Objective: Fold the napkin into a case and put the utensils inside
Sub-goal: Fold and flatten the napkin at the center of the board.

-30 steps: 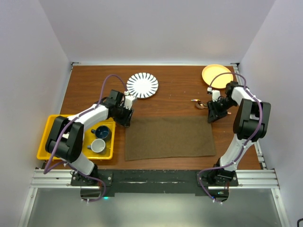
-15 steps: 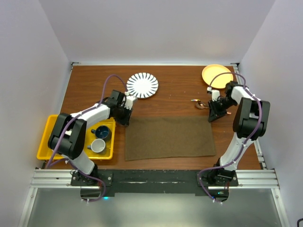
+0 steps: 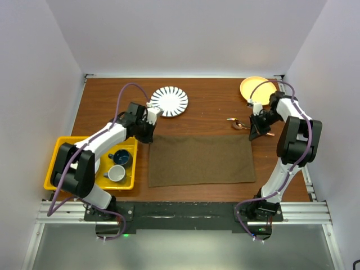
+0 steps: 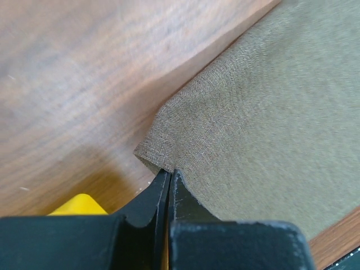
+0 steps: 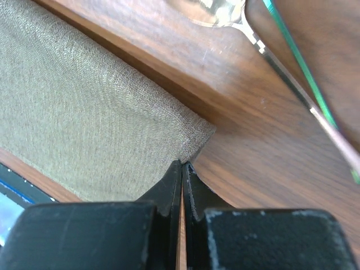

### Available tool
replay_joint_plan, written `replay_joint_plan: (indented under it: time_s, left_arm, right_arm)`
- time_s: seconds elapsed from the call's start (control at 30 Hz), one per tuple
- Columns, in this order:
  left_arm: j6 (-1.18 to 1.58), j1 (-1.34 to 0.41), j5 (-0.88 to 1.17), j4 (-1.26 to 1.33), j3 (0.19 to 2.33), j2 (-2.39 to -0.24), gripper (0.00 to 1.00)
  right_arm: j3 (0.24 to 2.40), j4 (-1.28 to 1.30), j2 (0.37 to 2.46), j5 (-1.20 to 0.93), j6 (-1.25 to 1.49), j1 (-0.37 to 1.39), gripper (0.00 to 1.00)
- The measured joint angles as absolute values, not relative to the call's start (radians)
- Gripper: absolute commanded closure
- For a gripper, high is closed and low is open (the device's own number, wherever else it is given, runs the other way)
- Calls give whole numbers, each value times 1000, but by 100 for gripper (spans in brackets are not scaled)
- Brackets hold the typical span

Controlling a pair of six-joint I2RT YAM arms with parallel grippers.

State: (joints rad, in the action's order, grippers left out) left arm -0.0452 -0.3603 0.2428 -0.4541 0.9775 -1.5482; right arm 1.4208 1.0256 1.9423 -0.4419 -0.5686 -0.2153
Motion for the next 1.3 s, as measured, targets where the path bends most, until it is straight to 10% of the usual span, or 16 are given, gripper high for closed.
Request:
replay_joint_plan:
  time_s: [1.3]
  left_arm:
    - [-45,-339,287,-312,1024,-1631,100]
  right_arm:
    - [1448,971,1983,-411,-558,-211,100]
